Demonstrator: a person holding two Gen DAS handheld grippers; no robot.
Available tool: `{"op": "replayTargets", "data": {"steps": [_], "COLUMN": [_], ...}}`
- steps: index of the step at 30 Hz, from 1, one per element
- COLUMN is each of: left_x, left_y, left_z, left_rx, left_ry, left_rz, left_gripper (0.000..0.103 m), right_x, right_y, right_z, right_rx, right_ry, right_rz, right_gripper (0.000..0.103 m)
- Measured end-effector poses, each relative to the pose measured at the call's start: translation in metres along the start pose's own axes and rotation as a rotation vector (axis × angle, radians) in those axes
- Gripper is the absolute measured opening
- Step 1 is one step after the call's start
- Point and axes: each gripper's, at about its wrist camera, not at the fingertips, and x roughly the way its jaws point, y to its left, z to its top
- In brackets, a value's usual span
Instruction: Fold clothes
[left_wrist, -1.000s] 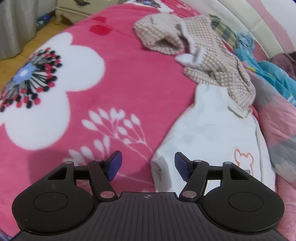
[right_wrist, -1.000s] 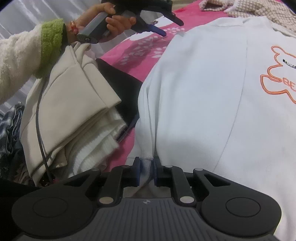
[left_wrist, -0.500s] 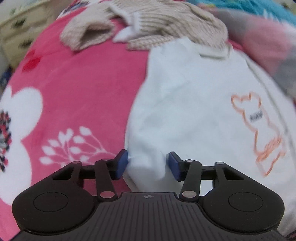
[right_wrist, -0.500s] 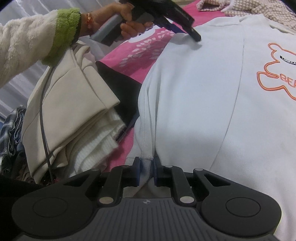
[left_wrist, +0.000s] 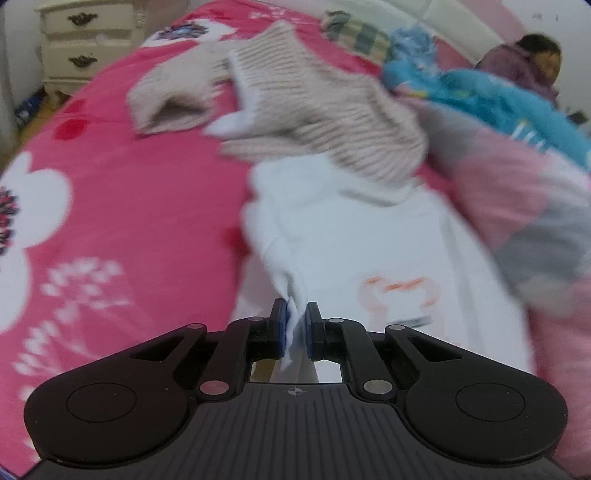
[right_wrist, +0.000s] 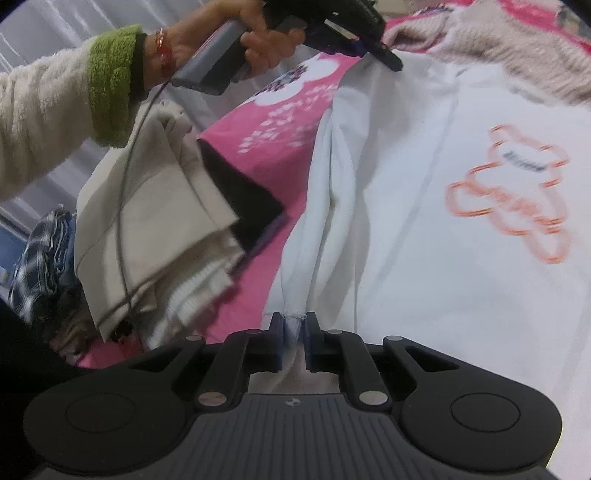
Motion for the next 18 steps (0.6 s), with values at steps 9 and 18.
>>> {"op": "replayTargets", "data": {"steps": [9,18], "left_x": [0.086,0.14], "left_y": [-0.144,-0.243], "left_z": [0.018,0.015], "left_rx": [0.032,0.025], "left_ry": [0.031,0.004], "left_rz": [-0.116,-0.192], "left_gripper": [0.008,0.008], "right_x": [-0.064,-0.119], "right_y": [-0.079,-0.136], "right_z": [-0.099,-0.167], "right_rx": [0.458,0.691], "right_ry": [-0.328,-0.512], "right_rz": [-0.103,-0.194], "right_gripper": [0.011,0.011]}}
